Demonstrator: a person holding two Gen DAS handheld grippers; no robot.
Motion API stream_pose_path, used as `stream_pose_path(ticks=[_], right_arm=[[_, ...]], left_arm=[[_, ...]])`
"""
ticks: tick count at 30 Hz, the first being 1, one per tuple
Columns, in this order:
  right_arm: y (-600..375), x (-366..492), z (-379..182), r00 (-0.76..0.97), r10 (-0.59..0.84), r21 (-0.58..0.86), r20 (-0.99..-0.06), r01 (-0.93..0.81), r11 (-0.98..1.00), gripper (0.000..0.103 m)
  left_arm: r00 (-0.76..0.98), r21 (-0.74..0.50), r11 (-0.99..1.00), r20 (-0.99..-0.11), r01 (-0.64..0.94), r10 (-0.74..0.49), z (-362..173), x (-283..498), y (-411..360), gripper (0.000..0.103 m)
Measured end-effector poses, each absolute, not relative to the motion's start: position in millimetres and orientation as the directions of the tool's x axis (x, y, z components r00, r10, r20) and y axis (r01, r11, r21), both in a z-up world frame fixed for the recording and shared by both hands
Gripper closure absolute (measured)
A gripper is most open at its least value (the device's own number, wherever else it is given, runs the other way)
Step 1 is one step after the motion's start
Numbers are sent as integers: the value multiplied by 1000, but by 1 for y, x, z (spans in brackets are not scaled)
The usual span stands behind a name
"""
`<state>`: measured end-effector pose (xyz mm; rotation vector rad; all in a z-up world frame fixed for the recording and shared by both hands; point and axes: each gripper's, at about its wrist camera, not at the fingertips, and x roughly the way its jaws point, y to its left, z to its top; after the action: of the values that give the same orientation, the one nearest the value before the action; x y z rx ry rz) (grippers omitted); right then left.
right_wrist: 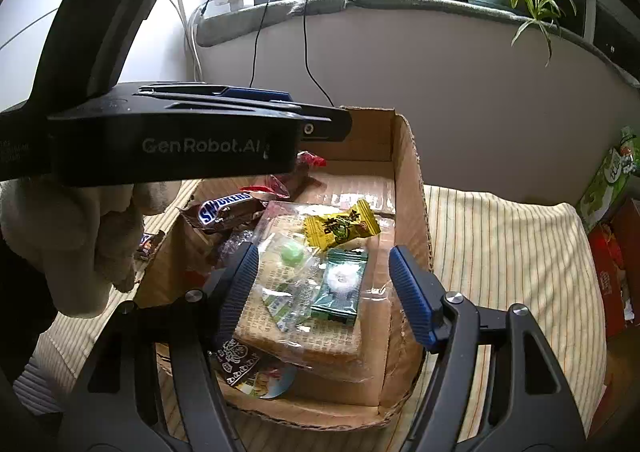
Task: Organize snacks
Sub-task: 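Move both tools back to the green candy and Snickers bar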
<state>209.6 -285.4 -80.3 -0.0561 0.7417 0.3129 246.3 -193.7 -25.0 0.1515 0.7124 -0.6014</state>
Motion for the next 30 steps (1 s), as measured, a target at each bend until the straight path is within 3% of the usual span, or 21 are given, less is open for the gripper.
stream_pose_path(ticks=[2, 5, 20, 30], right_arm=[[-283, 209, -80, 691, 258, 54, -676, -303, 952, 31], [-278, 205, -77, 701, 251, 40, -668, -302, 952, 14], [-253, 183, -64, 709, 270, 32, -652, -330, 943, 14], [-216, 161, -58, 695, 328, 42, -640, -394, 918, 14]], left_arm=[[600, -67, 823, -653, 564, -463, -24, 244, -193, 34], [607, -58, 826, -650, 561, -457, -22, 240, -190, 32], [639, -66, 850, -629, 523, -442, -8, 218, -154, 32], [676, -95, 896, -623, 434, -393, -6, 203, -83, 32]])
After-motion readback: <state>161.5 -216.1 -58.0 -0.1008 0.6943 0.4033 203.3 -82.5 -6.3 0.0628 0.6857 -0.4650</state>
